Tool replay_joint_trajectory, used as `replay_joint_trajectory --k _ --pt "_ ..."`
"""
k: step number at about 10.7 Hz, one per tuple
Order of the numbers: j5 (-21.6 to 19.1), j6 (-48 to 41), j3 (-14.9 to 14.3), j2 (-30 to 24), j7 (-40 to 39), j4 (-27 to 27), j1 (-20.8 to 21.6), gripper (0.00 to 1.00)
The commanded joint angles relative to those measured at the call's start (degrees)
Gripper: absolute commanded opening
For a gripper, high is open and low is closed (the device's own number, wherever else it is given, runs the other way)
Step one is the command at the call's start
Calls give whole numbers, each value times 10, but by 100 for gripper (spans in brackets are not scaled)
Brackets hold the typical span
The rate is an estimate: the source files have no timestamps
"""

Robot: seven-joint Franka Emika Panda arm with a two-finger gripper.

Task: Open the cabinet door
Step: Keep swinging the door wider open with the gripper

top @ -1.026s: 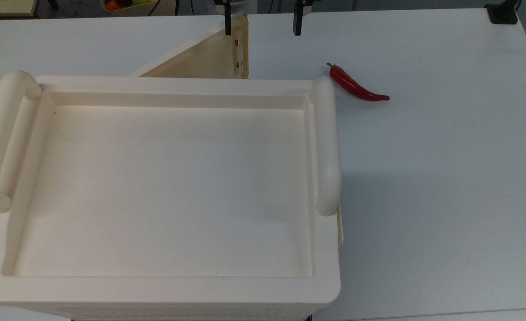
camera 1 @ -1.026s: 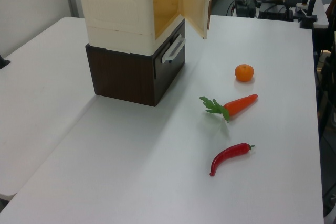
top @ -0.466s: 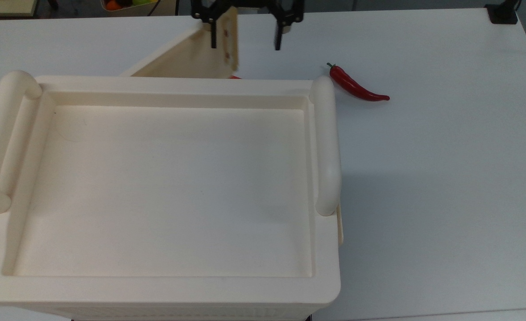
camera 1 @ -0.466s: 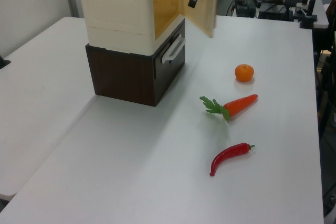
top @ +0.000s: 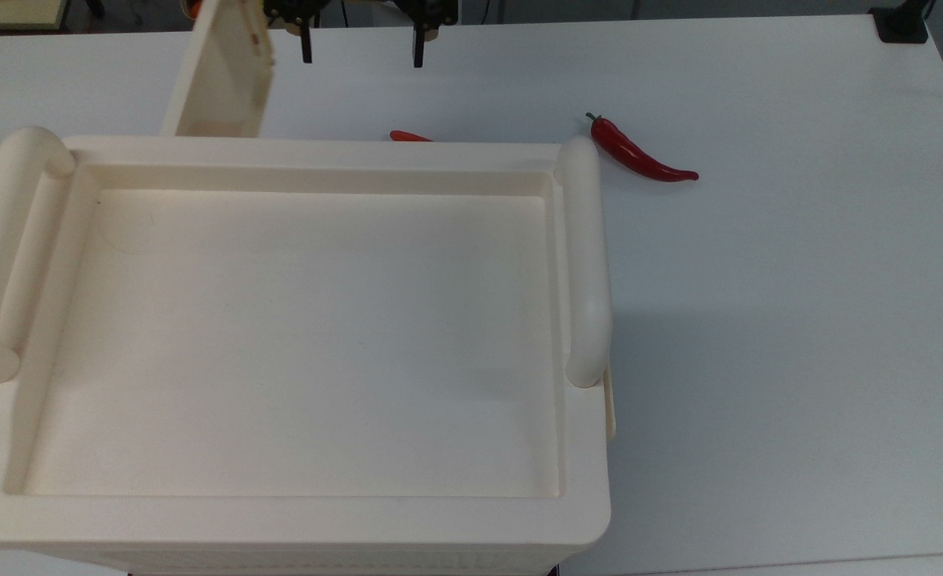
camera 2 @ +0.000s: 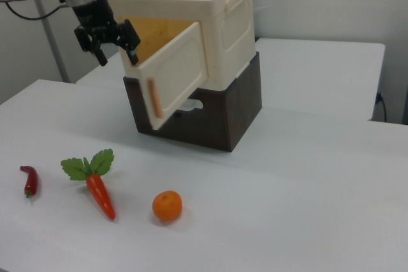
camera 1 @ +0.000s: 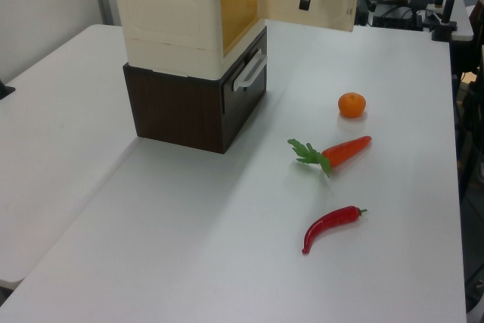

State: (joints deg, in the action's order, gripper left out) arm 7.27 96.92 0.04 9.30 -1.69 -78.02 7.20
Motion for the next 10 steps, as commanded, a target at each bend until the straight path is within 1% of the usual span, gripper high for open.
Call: replay_joint_trajectory --k 1,2,3,5,6,7,10 --pt "-9 -16 2 -16 36 -70 8 100" --pt "-9 -10 2 -28 58 -104 6 100" --pt "-12 -10 3 -46 62 -134 3 100" --pt "-37 -8 -3 -81 62 -185 -8 100" --pt "-48 -9 -4 -91 61 -194 -21 100" --pt "-49 -15 -5 -91 53 -194 -32 100" --pt "-44 -16 -12 -89 53 -181 -45 100"
